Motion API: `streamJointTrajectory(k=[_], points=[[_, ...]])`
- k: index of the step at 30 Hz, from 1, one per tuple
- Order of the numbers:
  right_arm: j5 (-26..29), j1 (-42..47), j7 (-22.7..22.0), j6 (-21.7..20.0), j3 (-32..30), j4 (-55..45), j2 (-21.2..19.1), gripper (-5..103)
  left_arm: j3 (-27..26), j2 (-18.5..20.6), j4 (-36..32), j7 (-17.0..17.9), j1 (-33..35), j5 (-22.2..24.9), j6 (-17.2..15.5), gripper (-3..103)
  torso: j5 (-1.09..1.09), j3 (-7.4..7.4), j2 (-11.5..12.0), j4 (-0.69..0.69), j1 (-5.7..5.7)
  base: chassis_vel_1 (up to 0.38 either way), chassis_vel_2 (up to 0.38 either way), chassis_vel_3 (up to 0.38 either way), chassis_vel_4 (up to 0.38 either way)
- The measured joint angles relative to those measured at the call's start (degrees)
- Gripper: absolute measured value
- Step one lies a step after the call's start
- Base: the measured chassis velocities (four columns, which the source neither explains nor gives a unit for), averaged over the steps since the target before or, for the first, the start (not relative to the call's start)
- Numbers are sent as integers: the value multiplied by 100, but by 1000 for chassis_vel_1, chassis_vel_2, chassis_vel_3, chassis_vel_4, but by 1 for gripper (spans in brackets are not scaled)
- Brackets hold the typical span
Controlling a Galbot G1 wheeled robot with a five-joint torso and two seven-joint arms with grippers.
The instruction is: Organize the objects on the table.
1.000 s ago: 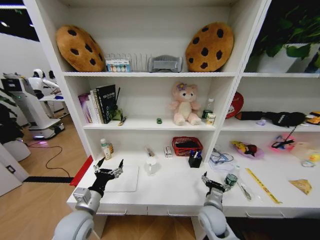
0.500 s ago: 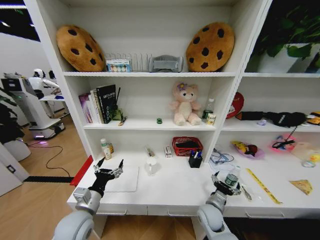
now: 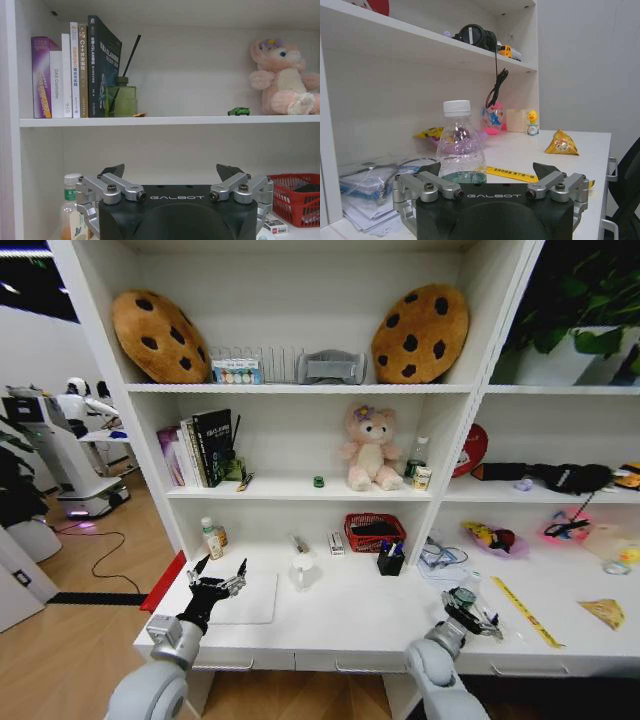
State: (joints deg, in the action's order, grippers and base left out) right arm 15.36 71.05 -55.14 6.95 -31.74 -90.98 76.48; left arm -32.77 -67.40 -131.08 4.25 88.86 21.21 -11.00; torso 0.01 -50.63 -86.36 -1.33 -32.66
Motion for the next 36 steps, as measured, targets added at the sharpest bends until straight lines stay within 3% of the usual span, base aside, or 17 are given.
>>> streamJointTrajectory(k=[9, 18, 36], points=[[482, -186, 464, -140, -362, 171, -135, 100, 0, 0, 0, 0, 0, 0, 0, 100, 0, 0, 0, 0, 0, 0, 0, 0, 0], [595, -313, 804, -151, -350, 275, -146, 100, 0, 0, 0, 0, 0, 0, 1, 100, 0, 0, 0, 0, 0, 0, 0, 0, 0], [670, -525, 852, -139, -476, 645, -180, 100, 0, 0, 0, 0, 0, 0, 1, 100, 0, 0, 0, 0, 0, 0, 0, 0, 0]])
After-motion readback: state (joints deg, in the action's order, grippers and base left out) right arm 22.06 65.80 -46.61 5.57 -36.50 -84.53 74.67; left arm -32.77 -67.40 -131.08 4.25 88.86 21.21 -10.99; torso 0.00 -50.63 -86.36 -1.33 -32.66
